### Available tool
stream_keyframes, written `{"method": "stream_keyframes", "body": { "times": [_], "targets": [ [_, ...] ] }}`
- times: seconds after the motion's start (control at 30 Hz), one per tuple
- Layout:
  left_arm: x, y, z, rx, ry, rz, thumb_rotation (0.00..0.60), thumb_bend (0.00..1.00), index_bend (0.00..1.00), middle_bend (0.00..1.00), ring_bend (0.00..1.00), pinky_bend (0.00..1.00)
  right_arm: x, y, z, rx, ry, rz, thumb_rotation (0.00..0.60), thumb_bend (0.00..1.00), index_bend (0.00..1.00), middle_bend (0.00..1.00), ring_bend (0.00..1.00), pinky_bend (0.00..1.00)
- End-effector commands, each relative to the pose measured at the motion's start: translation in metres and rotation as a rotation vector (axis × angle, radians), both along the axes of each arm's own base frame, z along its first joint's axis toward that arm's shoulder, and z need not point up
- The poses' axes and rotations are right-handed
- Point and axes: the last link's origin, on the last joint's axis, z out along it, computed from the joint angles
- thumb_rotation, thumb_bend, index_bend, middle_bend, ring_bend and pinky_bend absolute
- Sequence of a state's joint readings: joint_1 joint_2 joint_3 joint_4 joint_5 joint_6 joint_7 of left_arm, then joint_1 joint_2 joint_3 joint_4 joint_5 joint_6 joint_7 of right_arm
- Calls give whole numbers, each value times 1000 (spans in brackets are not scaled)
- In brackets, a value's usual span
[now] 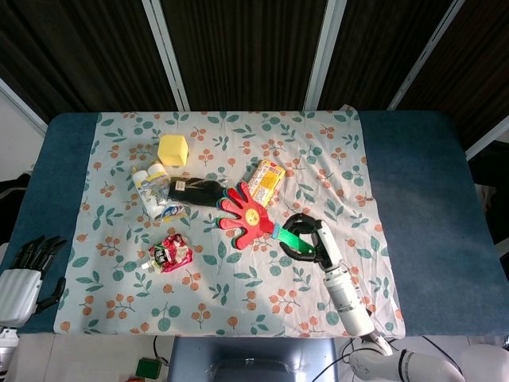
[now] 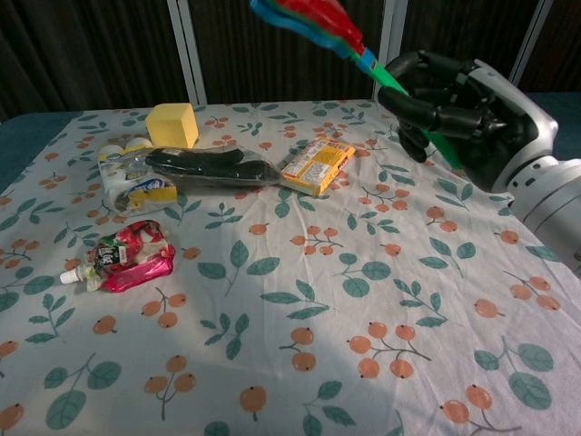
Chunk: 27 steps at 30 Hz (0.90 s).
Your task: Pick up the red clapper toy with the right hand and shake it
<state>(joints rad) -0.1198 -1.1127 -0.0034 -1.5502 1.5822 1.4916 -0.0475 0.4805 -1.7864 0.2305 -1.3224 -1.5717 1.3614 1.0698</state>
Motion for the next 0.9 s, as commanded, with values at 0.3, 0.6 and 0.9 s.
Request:
{"method": "stream_keyframes", "body": {
  "times": [0.3, 0.6, 0.9],
  "targets": [
    [1, 1, -1, -5, 3, -1, 600, 474, 135, 92, 40, 110, 3, -4, -22, -17, 298, -15, 600, 577, 908, 872, 892, 924],
    [1, 1, 1, 0, -3, -2, 600, 475, 135, 92, 40, 111, 2, -5, -30, 60, 578, -17, 600, 578, 911, 873, 893, 927],
    [2, 1, 0, 2, 3, -2, 600, 474, 136, 92, 39, 111, 11, 10, 41, -55, -16, 21, 600, 577, 912, 875, 893, 927]
  ]
}}
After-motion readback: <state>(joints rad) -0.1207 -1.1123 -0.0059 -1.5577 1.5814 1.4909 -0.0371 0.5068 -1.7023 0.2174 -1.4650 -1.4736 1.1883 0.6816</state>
